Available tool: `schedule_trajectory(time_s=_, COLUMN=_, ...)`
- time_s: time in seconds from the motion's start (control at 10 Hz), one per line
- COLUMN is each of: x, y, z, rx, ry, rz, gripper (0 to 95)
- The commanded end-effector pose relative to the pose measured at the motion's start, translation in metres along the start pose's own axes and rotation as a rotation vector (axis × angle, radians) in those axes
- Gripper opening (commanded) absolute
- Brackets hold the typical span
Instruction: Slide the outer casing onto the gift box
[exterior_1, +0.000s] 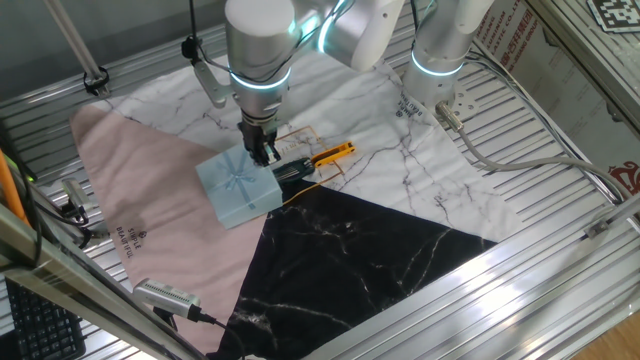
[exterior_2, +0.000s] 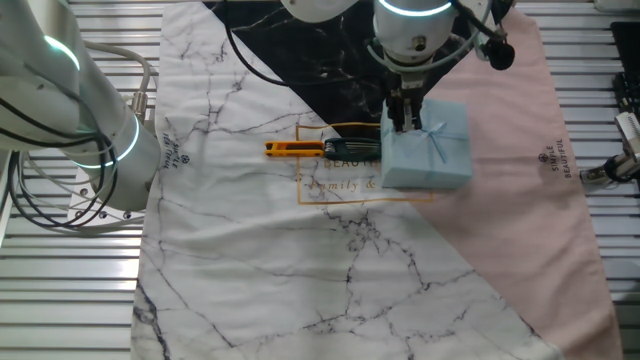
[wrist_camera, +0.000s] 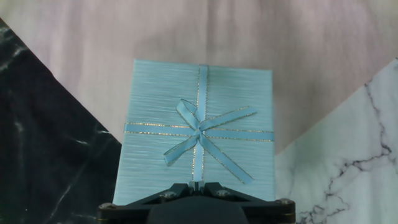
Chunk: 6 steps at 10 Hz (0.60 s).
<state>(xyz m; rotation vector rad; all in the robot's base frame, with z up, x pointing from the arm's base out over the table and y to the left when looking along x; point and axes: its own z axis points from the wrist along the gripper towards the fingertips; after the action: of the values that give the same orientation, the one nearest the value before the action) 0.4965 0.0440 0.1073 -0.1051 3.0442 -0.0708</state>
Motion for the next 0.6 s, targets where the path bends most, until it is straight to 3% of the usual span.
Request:
schedule_trajectory(time_s=0.1, x=0.0002, y=0.0001, z=0.0082, rx=-0.006, ry=0.0, rz=0.003, gripper=0.0)
schedule_trajectory(time_s=0.6, x=0.0036, y=-0.0002, z=0.0089, rx=-0.008, ry=-0.008, rz=0.004, gripper=0.0)
